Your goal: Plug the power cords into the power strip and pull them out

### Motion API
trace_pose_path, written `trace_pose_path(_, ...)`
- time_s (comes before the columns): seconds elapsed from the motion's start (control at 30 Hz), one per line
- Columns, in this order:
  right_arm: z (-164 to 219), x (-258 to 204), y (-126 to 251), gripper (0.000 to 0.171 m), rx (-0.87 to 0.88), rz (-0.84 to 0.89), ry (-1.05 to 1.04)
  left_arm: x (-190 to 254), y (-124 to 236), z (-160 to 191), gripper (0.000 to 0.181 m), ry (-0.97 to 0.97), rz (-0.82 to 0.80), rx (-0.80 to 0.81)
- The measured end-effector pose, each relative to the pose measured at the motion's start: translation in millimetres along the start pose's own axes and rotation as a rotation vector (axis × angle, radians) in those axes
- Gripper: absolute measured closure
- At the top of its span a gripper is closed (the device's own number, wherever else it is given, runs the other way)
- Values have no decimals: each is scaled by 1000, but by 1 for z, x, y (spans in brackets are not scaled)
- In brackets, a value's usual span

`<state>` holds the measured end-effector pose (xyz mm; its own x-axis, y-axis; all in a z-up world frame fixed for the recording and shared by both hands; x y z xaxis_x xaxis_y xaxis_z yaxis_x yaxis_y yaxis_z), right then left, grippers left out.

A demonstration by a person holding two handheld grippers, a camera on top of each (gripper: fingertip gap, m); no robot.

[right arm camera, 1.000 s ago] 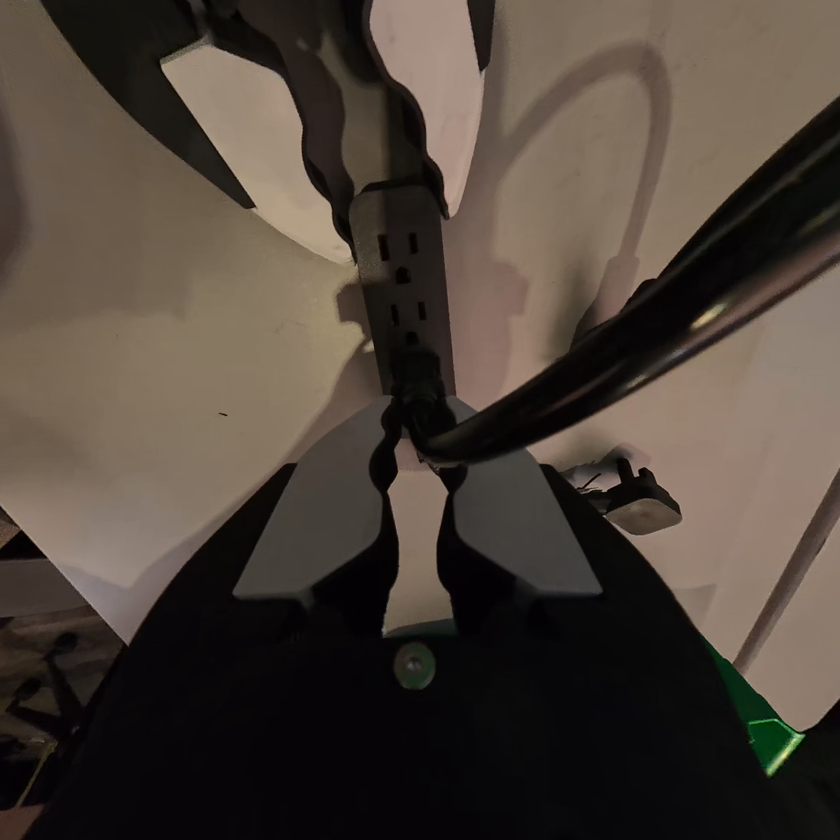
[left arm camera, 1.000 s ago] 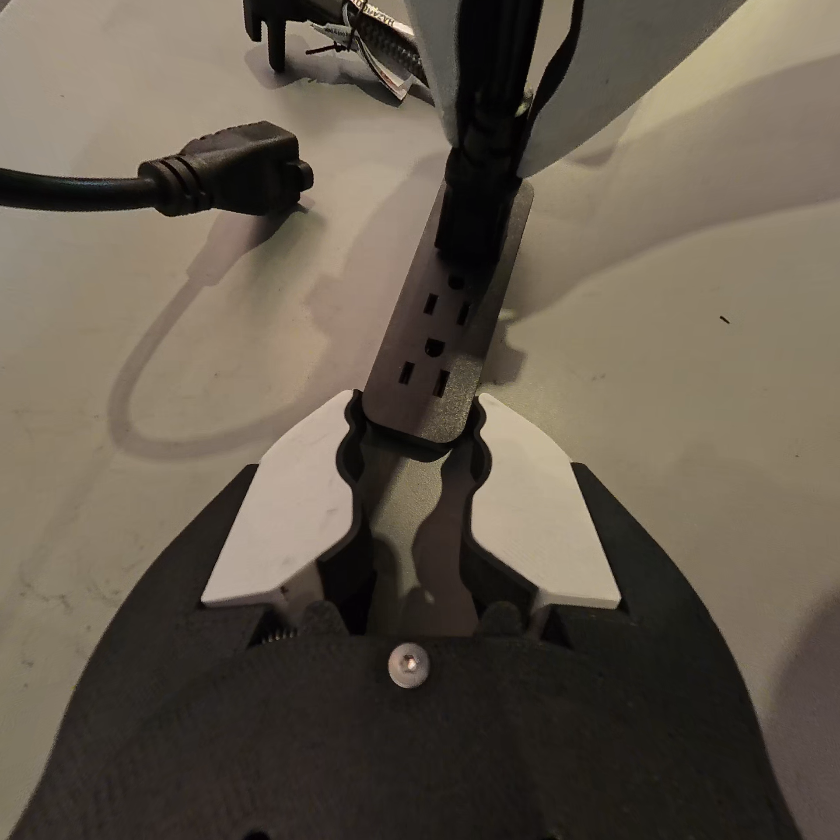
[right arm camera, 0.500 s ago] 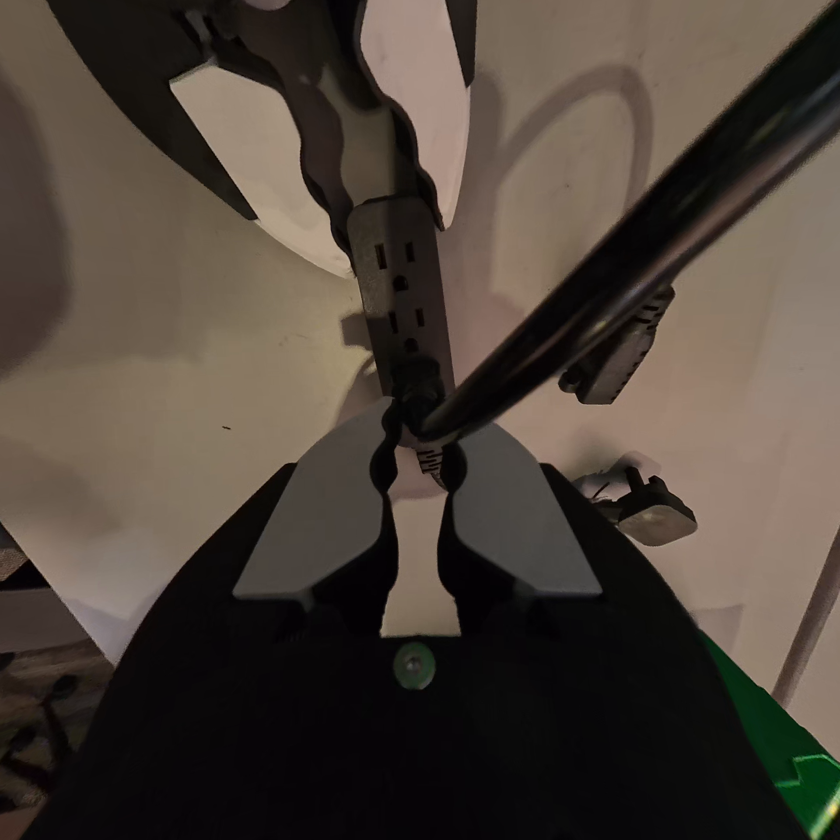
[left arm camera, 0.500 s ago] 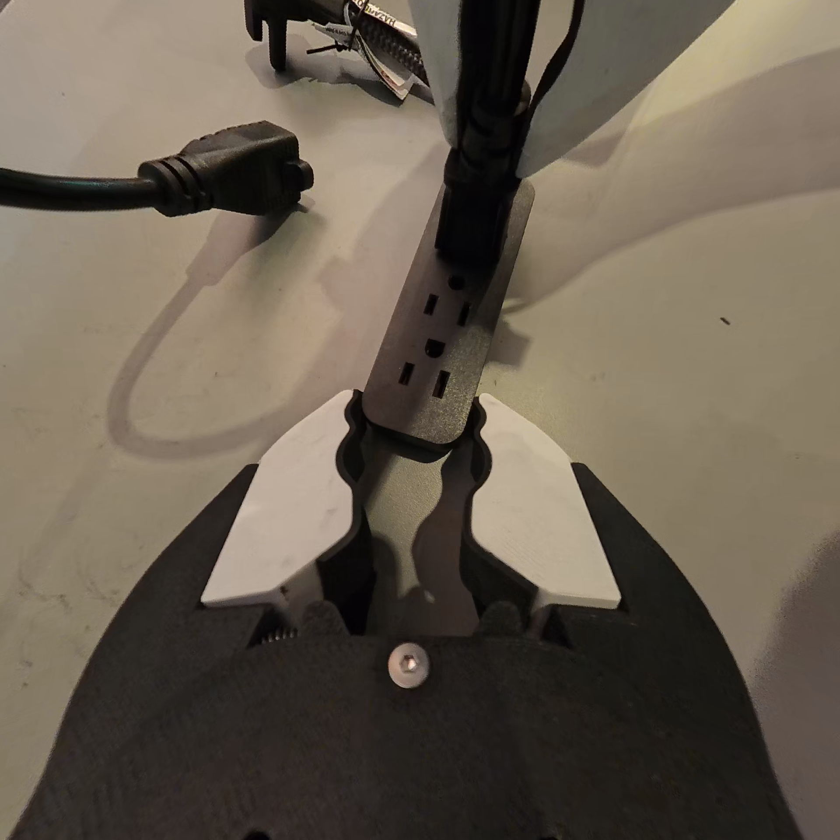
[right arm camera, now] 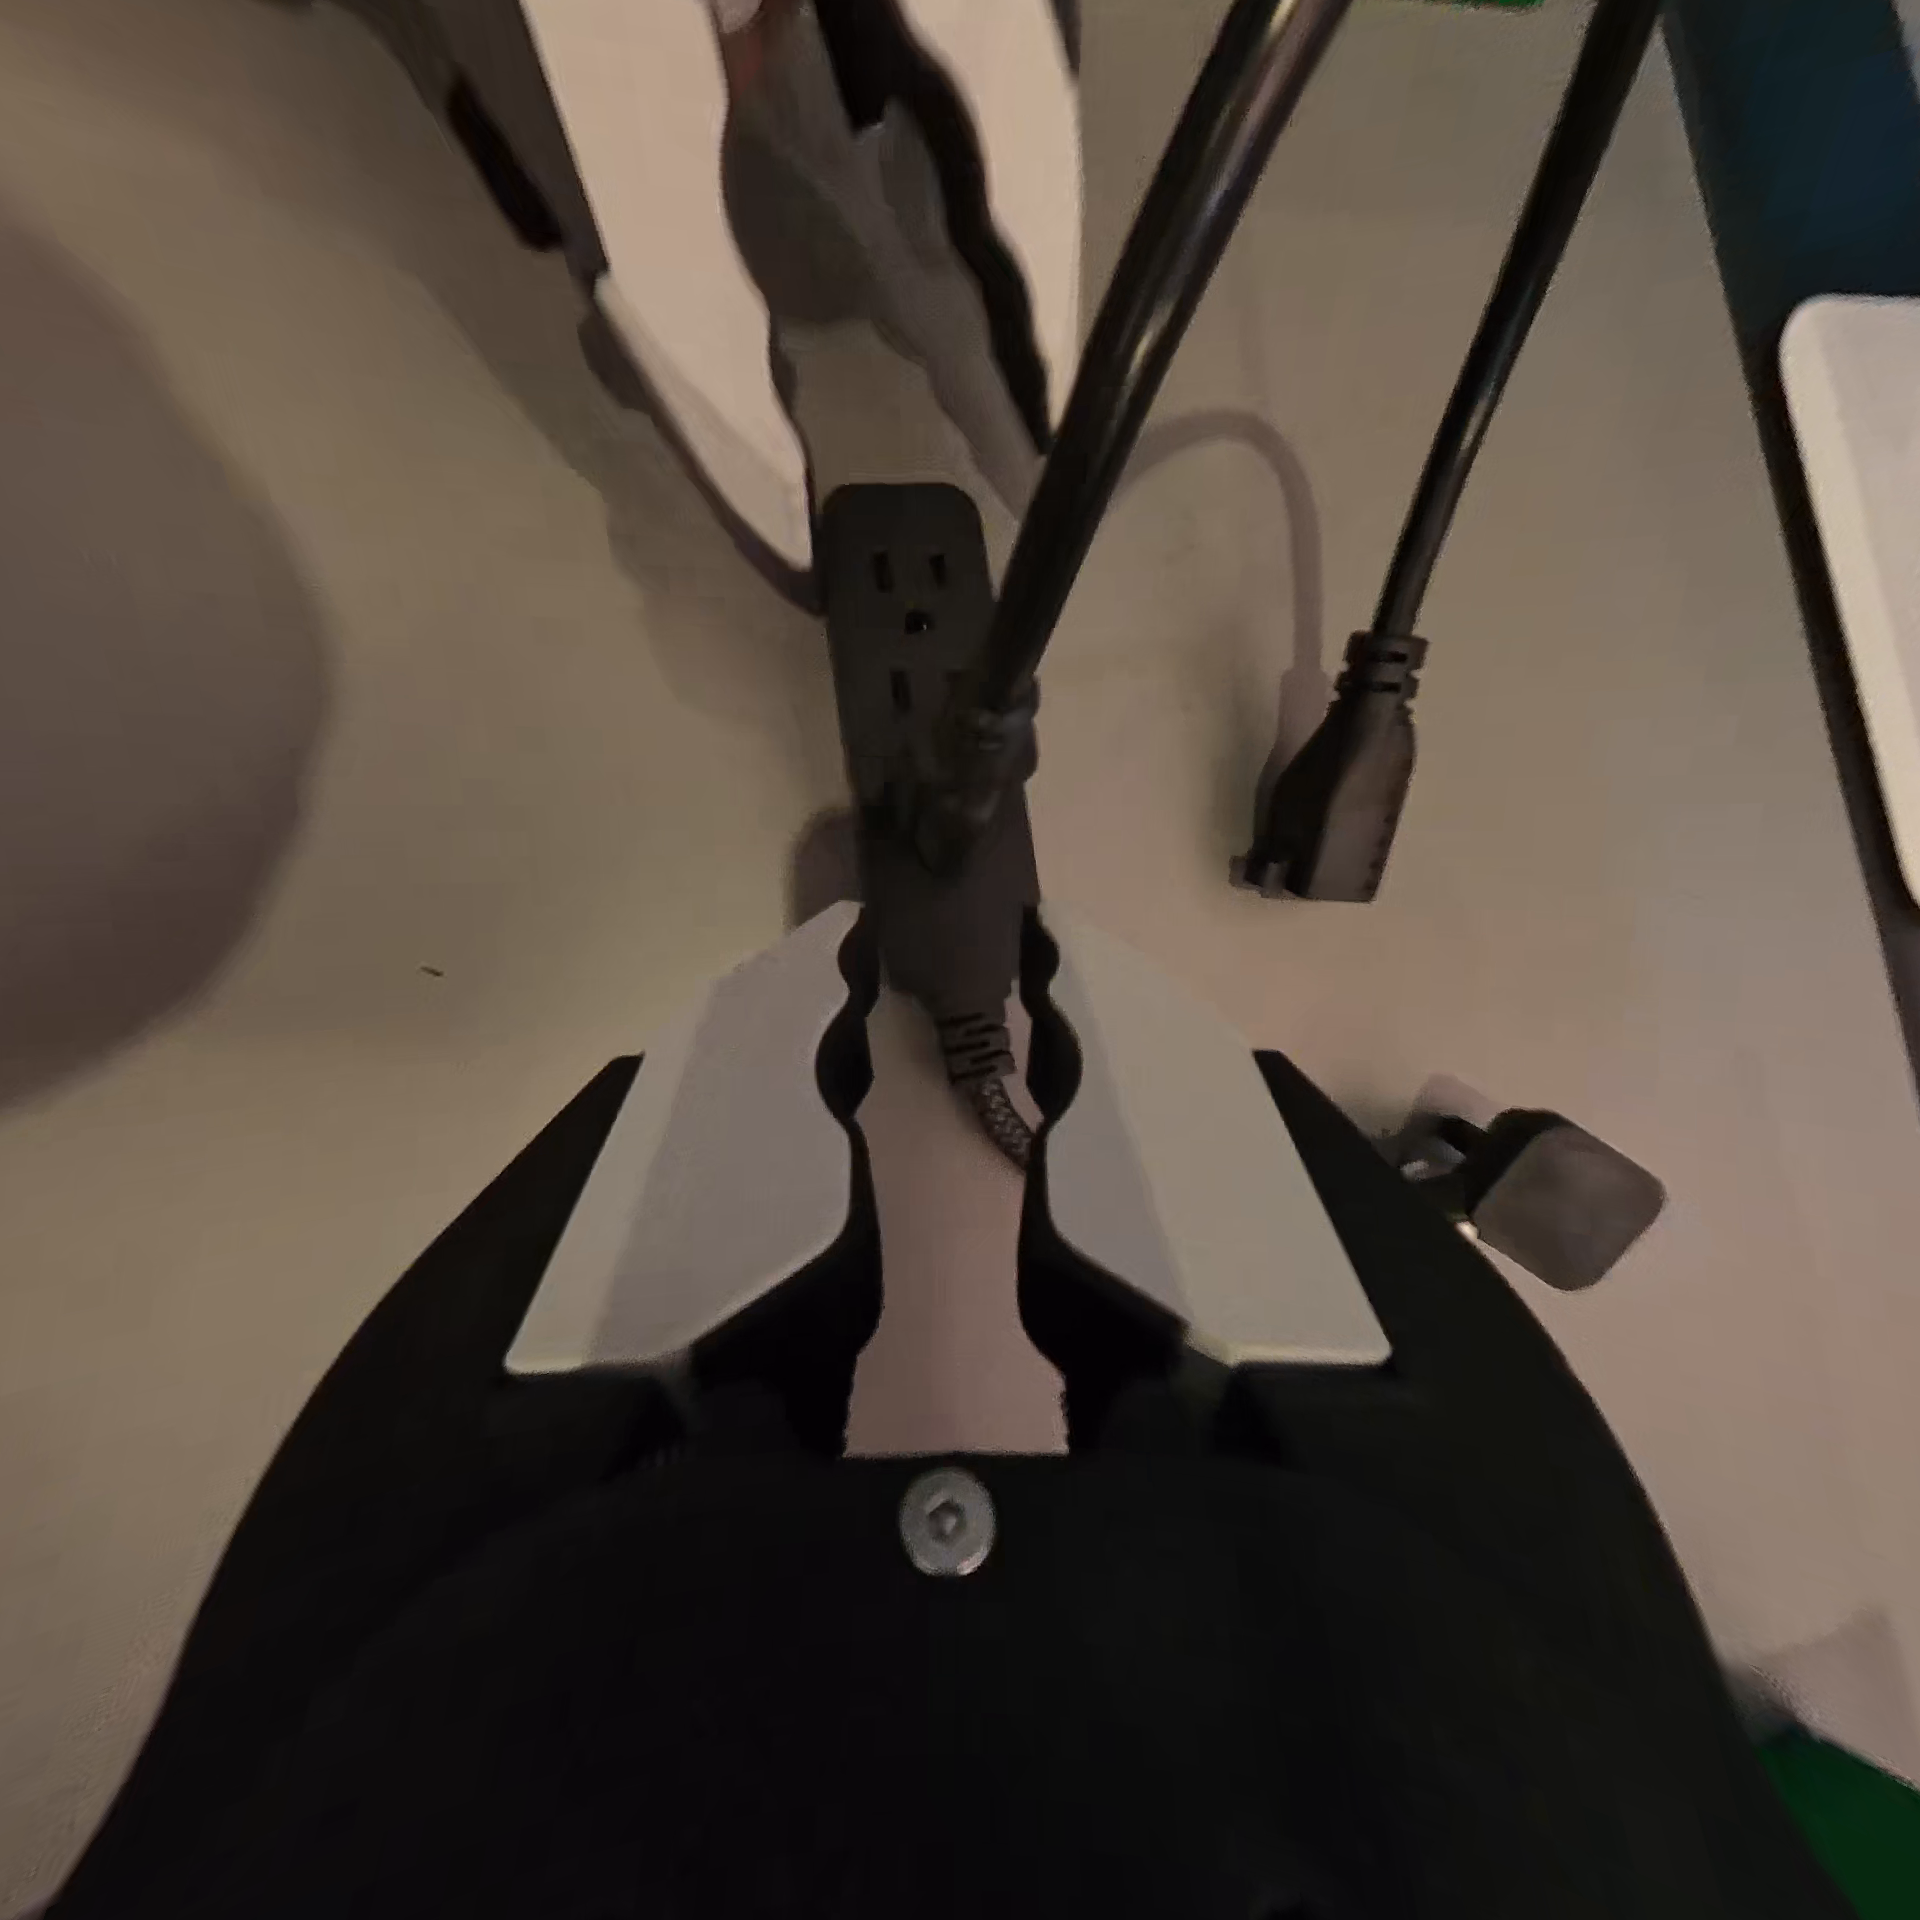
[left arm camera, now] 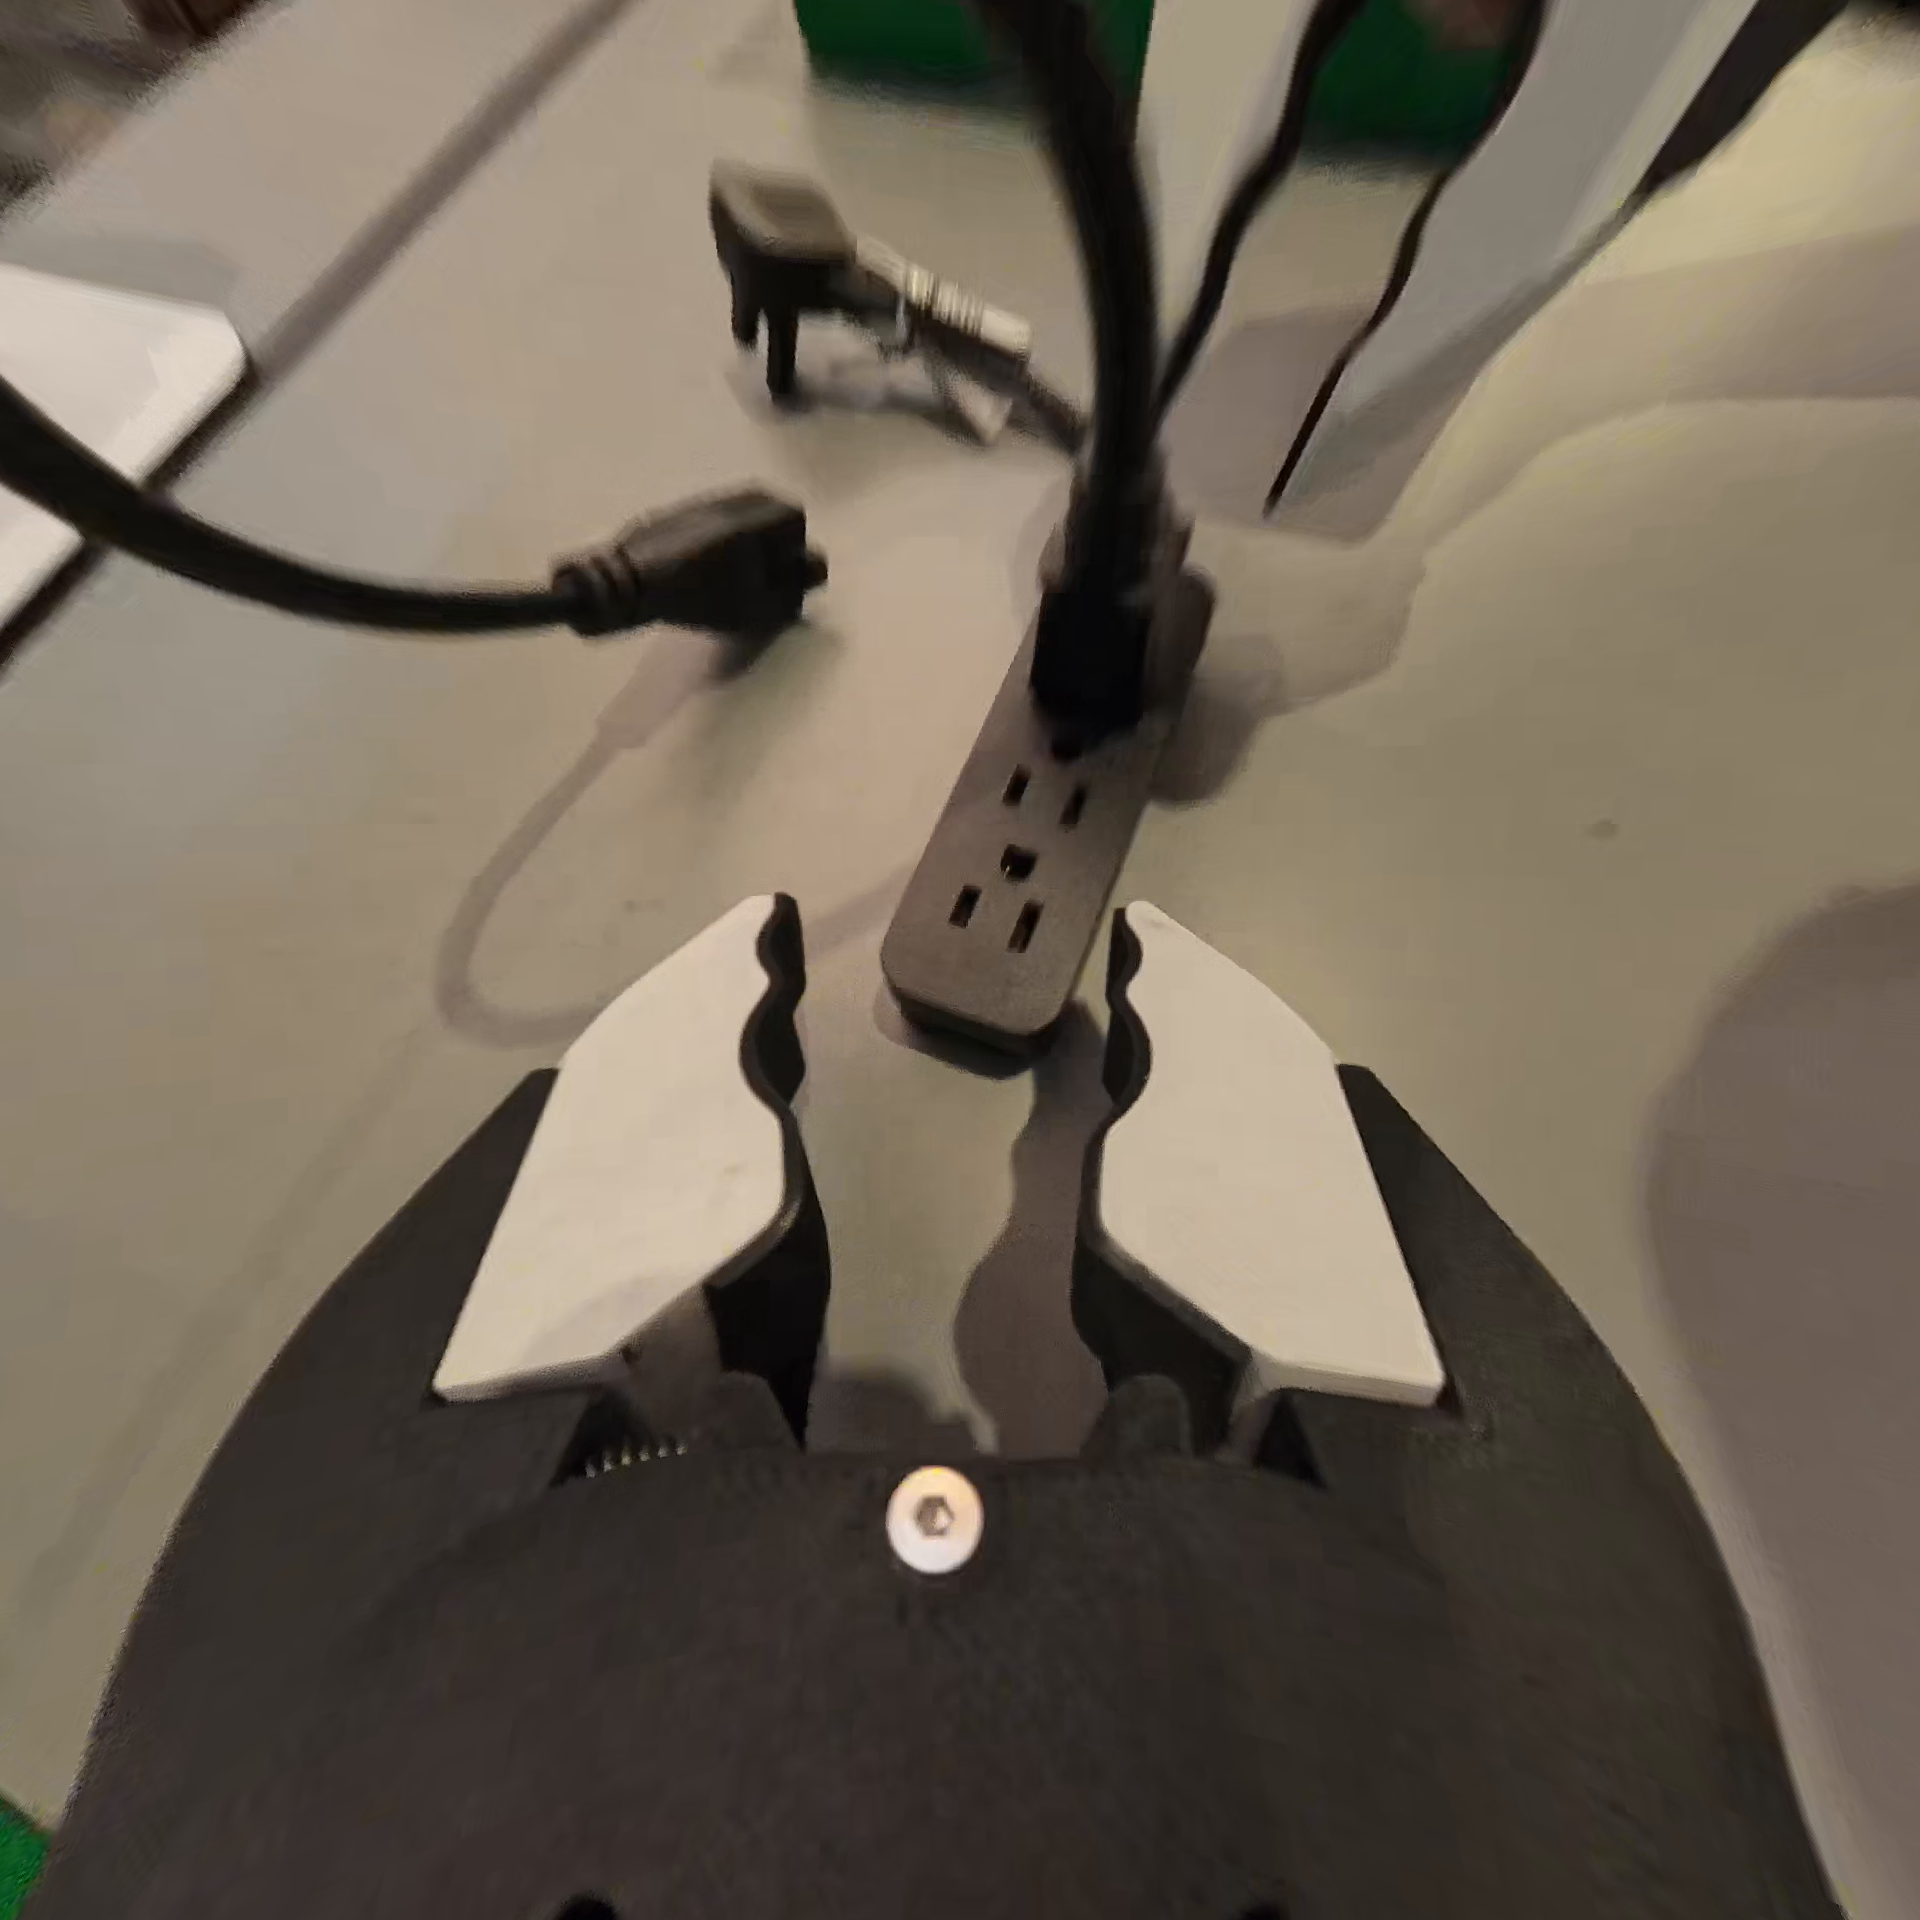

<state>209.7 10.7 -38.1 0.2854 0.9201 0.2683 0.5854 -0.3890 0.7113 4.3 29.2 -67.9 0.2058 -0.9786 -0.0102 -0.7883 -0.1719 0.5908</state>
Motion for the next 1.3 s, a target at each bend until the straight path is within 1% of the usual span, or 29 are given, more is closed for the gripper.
trace_pose_path(0.03, 6, -1, -4, 147, 27, -24, -16, 3, 6, -9, 130, 1, 11, 61)
trace_pose_path(0.1, 16, 2, -15, 149, 37, -44, -65, 6, 9, -28, 145, 19, 19, 200)
trace_pose_path(0.13, 20, 2, -19, 152, 38, -57, -70, 6, 6, -36, 149, 30, 25, 248)
trace_pose_path(0.17, 22, 3, -22, 153, 50, -62, -75, 6, 0, -41, 150, 29, 41, 255)
trace_pose_path(0.2, 21, 4, -23, 159, 77, -68, -85, 4, -8, -43, 148, 23, 57, 230)
trace_pose_path(0.23, 22, 4, -25, 169, 81, -75, -92, 3, -15, -46, 143, 15, 85, 211)
trace_pose_path(0.27, 23, 4, -27, 169, 83, -78, -99, 5, -21, -48, 142, 6, 136, 202)
trace_pose_path(0.3, 23, 4, -28, 169, 97, -82, -107, 7, -27, -50, 148, -8, 180, 194)
trace_pose_path(0.33, 23, 4, -28, 169, 109, -86, -115, 8, -32, -50, 159, -31, 194, 172)
trace_pose_path(0.37, 23, 5, -29, 169, 115, -91, -120, 6, -36, -51, 168, -58, 175, 142)
trace_pose_path(0.47, 23, 6, -29, 168, 104, -98, -123, 3, -37, -54, 168, -78, 221, 101)
trace_pose_path(0.53, 22, 5, -30, 168, 98, -103, -139, 3, -38, -55, 168, -86, 222, 79)
trace_pose_path(0.63, 21, 7, -31, 168, 87, -136, -188, 4, -40, -60, 167, -120, 217, -7)
trace_pose_path(0.73, 23, 8, -32, 168, 104, -145, -177, 4, -41, -68, 166, -157, 227, -115)
trace_pose_path(0.83, 24, 8, -32, 168, 121, -153, -185, 3, -44, -72, 165, -125, 252, -179)
trace_pose_path(0.97, 27, 6, -30, 168, 153, -131, -120, 5, -49, -77, 166, -182, 245, -259)
trace_pose_path(1.03, 30, 10, -27, 169, 140, -78, -114, 4, -50, -78, 166, -178, 261, -270)
trace_pose_path(1.07, 31, 10, -26, 169, 146, -79, -115, 3, -50, -77, 166, -165, 267, -264)
trace_pose_path(1.13, 27, 7, -26, 169, 198, -140, -140, 3, -49, -76, 166, -159, 271, -242)
trace_pose_path(1.17, 26, 4, -29, 170, 192, -156, -137, 4, -48, -76, 166, -169, 275, -240)
trace_pose_path(1.2, 26, 2, -32, 164, 169, -154, -122, 4, -47, -76, 166, -178, 276, -256)
trace_pose_path(1.23, 25, 3, -32, 168, 171, -133, -109, 4, -45, -76, 166, -177, 273, -276)
trace_pose_path(1.3, 26, 5, -30, 168, 147, -92, -90, 3, -42, -75, 166, -175, 272, -289)
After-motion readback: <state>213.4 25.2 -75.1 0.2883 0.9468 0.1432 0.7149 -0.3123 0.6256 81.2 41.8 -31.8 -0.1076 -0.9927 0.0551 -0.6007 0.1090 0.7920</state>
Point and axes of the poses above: each gripper's, where its closed fingertips meet, y back along the fingers, z out of its underside, x = y × z across the jaws, the point moved 9 cm from there along y, back along the fingers, and after that the axes turned 7 degrees about z, right-handed, at the moved point
